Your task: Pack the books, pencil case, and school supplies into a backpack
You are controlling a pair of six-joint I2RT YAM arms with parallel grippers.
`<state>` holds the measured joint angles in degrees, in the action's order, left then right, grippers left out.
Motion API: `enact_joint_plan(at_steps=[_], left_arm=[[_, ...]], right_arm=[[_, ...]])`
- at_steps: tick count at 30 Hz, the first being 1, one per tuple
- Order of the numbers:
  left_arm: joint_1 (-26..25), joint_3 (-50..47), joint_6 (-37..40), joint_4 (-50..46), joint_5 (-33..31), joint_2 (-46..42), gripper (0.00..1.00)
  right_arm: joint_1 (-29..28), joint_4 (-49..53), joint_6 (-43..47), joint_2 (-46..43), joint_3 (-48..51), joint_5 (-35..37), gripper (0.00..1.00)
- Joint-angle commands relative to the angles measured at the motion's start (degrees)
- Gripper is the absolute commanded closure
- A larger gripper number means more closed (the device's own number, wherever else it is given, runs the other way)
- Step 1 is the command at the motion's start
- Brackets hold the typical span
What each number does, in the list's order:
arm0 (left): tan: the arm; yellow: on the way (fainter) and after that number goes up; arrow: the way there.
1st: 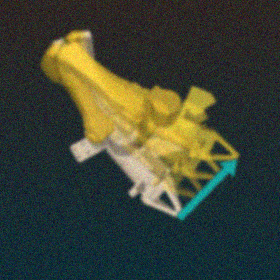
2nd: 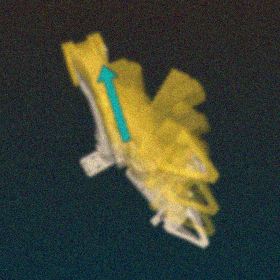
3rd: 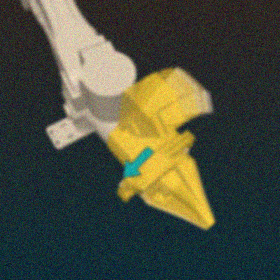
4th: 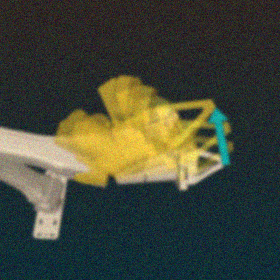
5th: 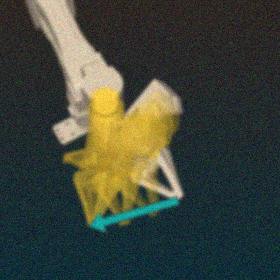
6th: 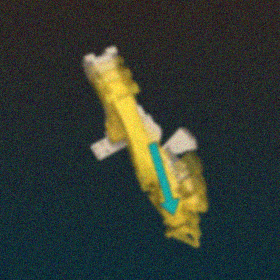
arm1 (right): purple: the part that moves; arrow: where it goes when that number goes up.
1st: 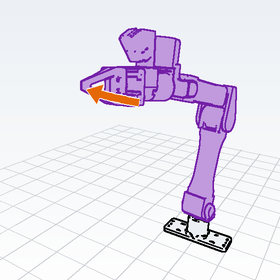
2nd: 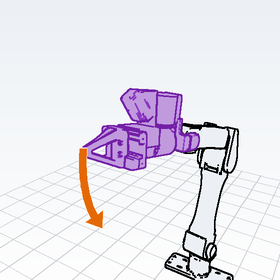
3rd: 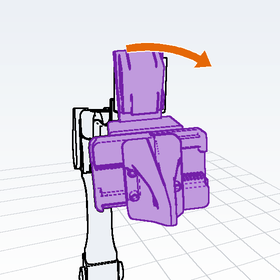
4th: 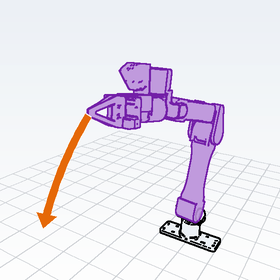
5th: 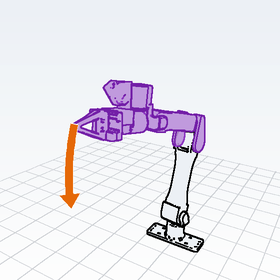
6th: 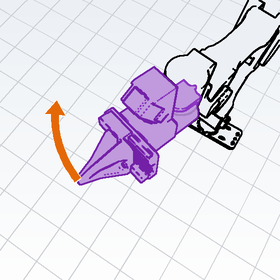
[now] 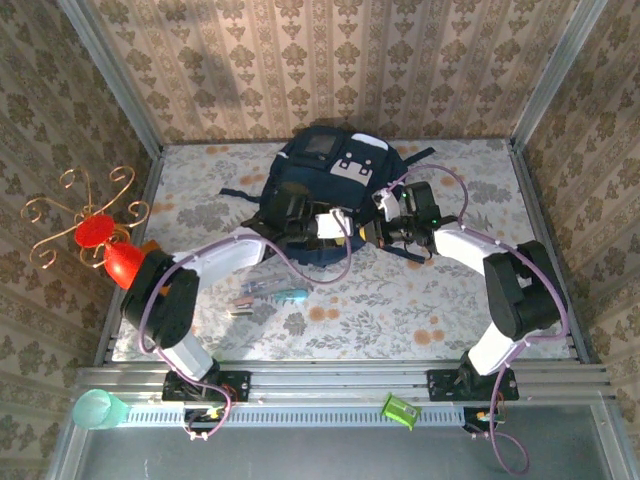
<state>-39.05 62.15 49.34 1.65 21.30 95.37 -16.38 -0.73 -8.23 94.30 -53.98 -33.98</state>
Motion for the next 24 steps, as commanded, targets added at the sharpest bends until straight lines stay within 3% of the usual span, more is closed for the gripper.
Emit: enact_joint_plan(at_steps=[1,15,20,24], left_arm=[[-0.54,4.07,4.12,-4.54,-4.43,3.01,0.46],[-2.38,8.03,8.98,-7.27,-15.22,9.37,0.53],[-2.57,7.13,9.87,-5.81,-17.78,9.23,0.66],[-2.60,6.08,9.99,-4.73,-17.78,8.22,0.83]], right_arm=[[-0.46,-4.05,-2.85,-2.86,1.41,-0.13,1.00],[-1.63,-6.12,-4.33,-4.44,2.11,1.35,1.00],[-1.85,-6.55,-4.60,-3.75,2.12,2.40,1.00],[-1.88,-6.57,-4.84,-3.68,2.15,3.36,1.00]])
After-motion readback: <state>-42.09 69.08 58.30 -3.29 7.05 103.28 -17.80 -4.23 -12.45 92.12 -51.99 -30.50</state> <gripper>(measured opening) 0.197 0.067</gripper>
